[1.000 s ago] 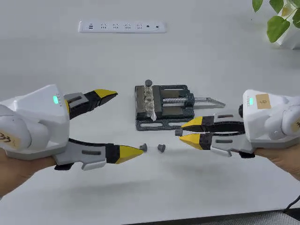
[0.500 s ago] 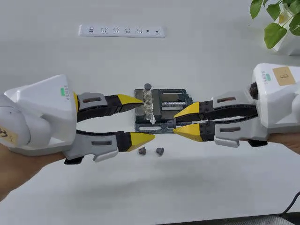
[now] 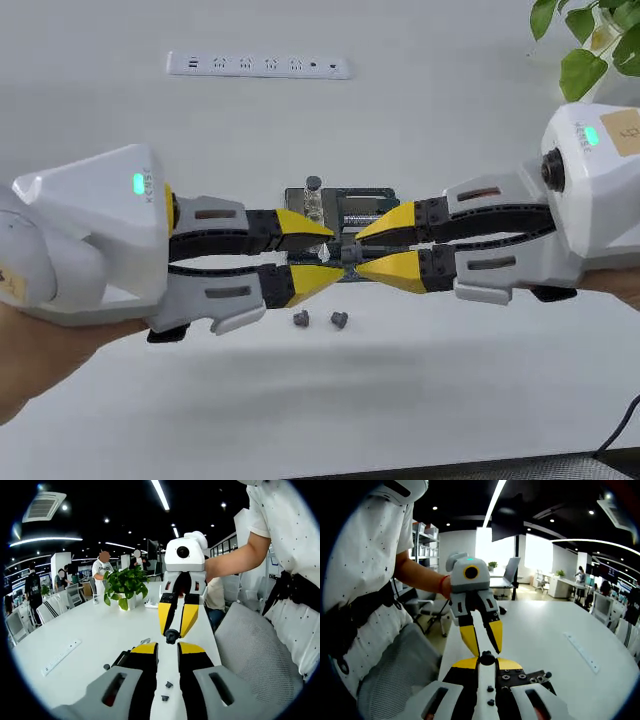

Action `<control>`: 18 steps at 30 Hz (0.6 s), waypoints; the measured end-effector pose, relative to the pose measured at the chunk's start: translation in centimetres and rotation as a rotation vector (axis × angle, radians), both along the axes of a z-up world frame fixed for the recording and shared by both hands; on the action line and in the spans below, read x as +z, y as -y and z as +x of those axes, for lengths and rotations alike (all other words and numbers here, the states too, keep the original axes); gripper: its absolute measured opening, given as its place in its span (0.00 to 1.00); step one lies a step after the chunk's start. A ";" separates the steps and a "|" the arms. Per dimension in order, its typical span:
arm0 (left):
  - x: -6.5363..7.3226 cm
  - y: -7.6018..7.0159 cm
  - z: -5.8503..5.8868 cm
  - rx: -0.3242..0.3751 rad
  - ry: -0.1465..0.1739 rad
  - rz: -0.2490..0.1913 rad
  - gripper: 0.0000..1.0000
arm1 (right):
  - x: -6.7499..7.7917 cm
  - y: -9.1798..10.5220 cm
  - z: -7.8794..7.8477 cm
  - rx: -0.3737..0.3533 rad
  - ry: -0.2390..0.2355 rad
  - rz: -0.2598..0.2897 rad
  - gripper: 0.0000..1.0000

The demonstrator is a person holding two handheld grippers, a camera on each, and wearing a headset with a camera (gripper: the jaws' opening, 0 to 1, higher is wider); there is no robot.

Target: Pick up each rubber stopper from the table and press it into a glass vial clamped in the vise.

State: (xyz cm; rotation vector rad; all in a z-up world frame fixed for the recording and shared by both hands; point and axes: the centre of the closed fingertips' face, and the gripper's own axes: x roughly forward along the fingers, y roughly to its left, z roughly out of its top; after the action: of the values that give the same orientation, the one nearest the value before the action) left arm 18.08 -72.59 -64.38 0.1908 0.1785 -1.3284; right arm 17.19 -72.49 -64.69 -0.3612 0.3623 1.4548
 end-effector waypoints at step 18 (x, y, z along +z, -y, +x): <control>0.8 0.1 -0.4 -0.018 0.009 -0.014 0.05 | 0.4 -0.4 -0.1 0.004 0.004 0.013 0.07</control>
State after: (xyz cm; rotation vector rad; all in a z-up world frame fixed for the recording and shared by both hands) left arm 17.71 -72.74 -63.54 0.1866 0.1604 -1.3462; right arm 17.12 -72.07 -64.31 -0.3549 0.3489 1.4597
